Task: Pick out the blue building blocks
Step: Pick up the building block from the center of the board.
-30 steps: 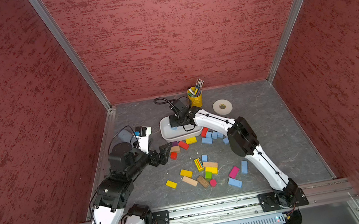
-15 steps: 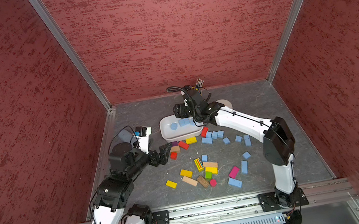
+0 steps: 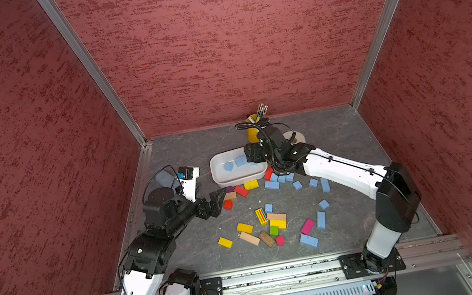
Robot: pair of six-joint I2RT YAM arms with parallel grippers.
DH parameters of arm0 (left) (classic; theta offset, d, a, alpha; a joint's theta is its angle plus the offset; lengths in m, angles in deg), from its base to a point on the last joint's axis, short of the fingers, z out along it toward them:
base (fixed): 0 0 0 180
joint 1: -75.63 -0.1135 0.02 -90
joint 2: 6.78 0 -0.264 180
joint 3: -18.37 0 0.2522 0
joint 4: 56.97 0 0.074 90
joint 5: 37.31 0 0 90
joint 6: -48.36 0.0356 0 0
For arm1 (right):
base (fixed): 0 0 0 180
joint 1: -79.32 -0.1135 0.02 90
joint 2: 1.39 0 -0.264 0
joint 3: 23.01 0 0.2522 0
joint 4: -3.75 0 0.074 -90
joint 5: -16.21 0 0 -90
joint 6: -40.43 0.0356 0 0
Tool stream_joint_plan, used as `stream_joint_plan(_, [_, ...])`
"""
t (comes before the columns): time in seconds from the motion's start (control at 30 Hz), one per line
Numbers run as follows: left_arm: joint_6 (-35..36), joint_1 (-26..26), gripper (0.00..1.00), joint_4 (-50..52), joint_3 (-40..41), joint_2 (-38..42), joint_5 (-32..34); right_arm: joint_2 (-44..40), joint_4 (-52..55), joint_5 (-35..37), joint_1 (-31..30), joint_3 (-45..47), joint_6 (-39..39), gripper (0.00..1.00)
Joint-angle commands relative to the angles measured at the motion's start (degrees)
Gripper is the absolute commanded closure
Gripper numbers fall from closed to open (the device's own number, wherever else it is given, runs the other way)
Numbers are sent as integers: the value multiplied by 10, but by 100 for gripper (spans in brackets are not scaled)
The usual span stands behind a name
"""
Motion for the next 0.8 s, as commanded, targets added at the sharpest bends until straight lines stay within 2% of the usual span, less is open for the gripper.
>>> stream_joint_plan(0.0, [11,3,0,-15,3,-1,-6,-34,10,37,5,21,-4,12])
stream_joint_plan(0.4, [11,3,0,-16,2,1,-15,-82,90,43,39,100,0,10])
stream_joint_plan(0.77, [10,3,0,-16,2,2,-16,-55,82,22,108,173,32,13])
